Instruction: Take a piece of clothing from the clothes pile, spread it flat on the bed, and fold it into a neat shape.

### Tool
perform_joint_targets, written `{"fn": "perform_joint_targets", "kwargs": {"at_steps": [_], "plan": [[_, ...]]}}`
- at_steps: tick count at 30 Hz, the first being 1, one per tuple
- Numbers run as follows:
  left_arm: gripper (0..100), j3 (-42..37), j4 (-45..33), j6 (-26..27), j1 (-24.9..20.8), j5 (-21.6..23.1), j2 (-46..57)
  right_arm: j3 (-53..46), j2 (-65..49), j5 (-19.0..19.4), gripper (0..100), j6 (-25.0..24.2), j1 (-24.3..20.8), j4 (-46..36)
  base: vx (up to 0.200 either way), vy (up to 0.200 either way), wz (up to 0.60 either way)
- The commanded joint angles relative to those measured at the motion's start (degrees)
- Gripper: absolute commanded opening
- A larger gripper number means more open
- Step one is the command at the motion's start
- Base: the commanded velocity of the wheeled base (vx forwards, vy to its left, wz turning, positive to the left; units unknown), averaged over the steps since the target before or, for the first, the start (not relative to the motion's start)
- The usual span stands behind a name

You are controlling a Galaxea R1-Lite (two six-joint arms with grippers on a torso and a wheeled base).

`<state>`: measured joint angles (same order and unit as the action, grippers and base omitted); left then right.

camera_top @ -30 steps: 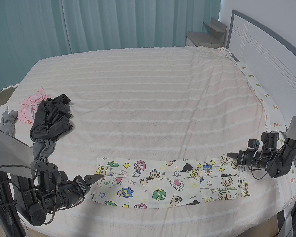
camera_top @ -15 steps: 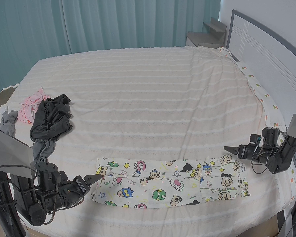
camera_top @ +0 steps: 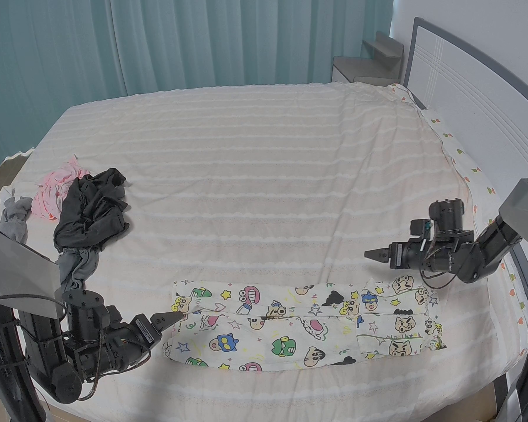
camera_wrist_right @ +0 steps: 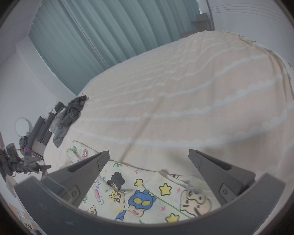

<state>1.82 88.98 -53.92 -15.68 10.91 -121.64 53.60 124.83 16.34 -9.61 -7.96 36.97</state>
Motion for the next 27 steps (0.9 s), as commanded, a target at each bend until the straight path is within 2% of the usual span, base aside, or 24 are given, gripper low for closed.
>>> {"fn": "perform_joint_targets", "kwargs": {"at_steps": [1, 4, 10, 21, 22, 27], "plan": [[100, -0.23, 0.05, -0.05, -0.23, -0.01, -0.09, 7.39, 8.94, -8.86, 100, 0.03, -6.54, -7.18, 0.000, 0.000, 0.00], [100, -0.23, 0.05, -0.05, -0.23, -0.01, -0.27, 8.45, 8.76, -10.80, 100, -0.15, -6.89, -11.84, 0.000, 0.000, 0.00], [100, -0.23, 0.05, -0.05, -0.58, -0.01, -0.35, 9.06, 9.11, -14.67, 100, -0.24, -7.86, -12.54, 0.000, 0.000, 0.00], [100, -0.50, 0.05, -0.05, -0.58, -0.01, -0.44, 8.45, 9.11, -15.19, 100, -0.41, -8.04, -12.63, 0.000, 0.000, 0.00], [100, -0.50, 0.05, -0.05, -0.58, -0.01, -0.44, 8.36, 9.11, -15.19, 0, -0.41, -8.12, -12.63, 0.000, 0.000, 0.00], [100, -0.41, 0.05, -0.05, -0.58, -0.01, -0.44, 7.83, 8.67, -16.60, 0, -0.68, -8.21, -12.63, 0.000, 0.000, 0.00]]}}
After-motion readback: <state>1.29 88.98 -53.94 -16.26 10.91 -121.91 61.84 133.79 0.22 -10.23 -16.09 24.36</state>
